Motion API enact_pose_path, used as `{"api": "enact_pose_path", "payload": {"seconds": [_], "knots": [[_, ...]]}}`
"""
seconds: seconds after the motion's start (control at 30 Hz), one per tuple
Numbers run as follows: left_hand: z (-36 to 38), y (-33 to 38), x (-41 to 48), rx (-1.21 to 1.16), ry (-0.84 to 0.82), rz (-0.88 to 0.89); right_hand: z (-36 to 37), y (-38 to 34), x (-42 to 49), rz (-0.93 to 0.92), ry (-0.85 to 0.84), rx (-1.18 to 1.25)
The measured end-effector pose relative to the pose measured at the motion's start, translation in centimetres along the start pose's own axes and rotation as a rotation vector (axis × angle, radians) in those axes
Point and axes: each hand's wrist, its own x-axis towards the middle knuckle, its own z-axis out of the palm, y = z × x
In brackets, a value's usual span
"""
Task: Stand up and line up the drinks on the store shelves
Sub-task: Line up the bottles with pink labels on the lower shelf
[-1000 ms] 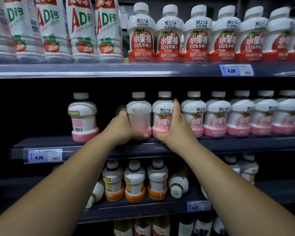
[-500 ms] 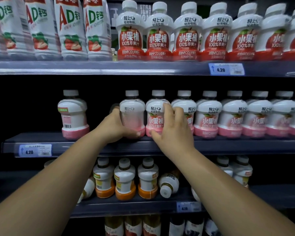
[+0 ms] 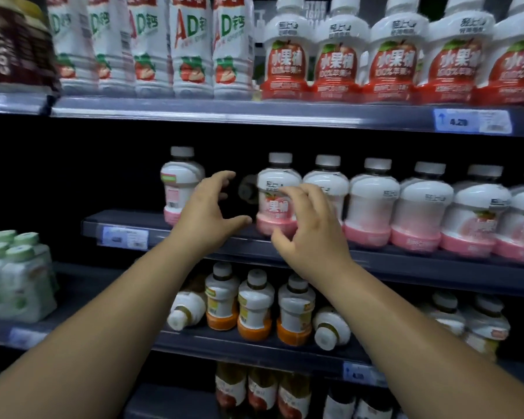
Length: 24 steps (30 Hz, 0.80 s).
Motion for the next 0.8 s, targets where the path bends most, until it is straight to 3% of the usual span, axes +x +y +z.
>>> {"api": "enact_pose_path", "payload": {"seconds": [0.1, 0.2, 0.3, 0.5, 0.67, 0.8], "knots": [[-3.2, -2.4, -0.6, 0.053, 0.166, 0.058, 2.7, -3.1, 1.5, -0.051, 0.026, 0.082], [-5.7, -5.6, -0.3, 0.071, 0.238, 0.001, 5.7, -6.4, 3.2, 0.079, -0.07, 0.26], [-7.3, -8.4, 0.7, 0.02, 0.156, -0.107, 9.1, -8.8, 5.3, 0.224, -0.129, 0.361], [-8.2, -10.7, 3.0, -0.156, -0.22, -0.17, 12.6, -9.7, 6.3, 0.375, -0.148, 0.358], [-6.8, -10.0, 3.8, -0.068, -0.183, -0.186, 11.2, -9.2, 4.4, 0.372, -0.023, 0.261], [-5.2, -9.3, 4.8, -0.156, -0.216, -0.215, 8.6, -8.2, 3.0, 0.285, 0.077, 0.104]]}}
